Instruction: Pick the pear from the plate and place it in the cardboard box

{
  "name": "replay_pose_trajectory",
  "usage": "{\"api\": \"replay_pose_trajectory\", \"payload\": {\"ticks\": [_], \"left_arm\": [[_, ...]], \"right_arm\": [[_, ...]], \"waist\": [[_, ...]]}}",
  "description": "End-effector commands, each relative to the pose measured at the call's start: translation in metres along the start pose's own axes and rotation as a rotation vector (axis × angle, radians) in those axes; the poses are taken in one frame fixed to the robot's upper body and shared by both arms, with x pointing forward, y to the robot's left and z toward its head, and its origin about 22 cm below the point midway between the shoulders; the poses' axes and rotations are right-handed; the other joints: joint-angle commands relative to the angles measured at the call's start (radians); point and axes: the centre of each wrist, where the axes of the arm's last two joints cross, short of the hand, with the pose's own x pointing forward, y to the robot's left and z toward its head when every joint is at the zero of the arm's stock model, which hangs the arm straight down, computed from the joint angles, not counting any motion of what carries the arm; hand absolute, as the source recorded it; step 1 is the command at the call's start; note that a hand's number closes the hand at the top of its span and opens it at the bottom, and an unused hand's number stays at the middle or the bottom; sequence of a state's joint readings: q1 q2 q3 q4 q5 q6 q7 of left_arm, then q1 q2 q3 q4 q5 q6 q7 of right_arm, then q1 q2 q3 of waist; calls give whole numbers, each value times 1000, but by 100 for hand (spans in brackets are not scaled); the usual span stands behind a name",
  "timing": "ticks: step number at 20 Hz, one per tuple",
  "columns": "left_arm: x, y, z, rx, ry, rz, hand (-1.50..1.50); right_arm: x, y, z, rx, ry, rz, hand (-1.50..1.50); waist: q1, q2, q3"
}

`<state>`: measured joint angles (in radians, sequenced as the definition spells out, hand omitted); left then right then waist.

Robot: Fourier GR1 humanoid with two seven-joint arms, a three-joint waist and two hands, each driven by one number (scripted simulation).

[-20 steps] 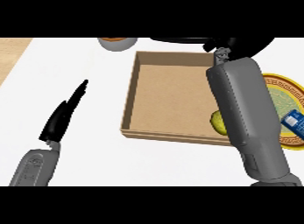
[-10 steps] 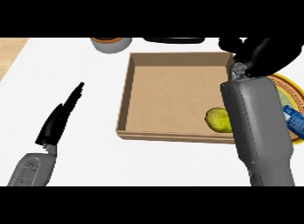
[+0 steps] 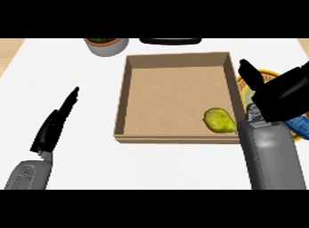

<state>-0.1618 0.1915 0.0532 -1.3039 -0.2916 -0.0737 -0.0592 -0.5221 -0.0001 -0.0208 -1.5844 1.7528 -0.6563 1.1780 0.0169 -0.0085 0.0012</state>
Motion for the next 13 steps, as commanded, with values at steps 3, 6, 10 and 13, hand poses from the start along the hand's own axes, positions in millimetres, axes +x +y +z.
{"api": "replay_pose_trajectory", "payload": {"ticks": [3,6,10,13], "left_arm": [[-2,8,1,26,10,6,0],[-3,6,4,14,12,-8,0],[4,8,5,40,-6,-15,0],[-5,2,9,33,11,-10,0]], "right_arm": [[-29,-37,19,-87,203,-146,-150],[-46,-50,32,-81,204,-151,-150],[-72,-77,48,-53,207,-94,-150],[-83,-94,59,-34,206,-116,-150]], "waist": [[-23,-4,0],[-18,-2,1],[-31,-5,1],[-39,-3,1]]}}
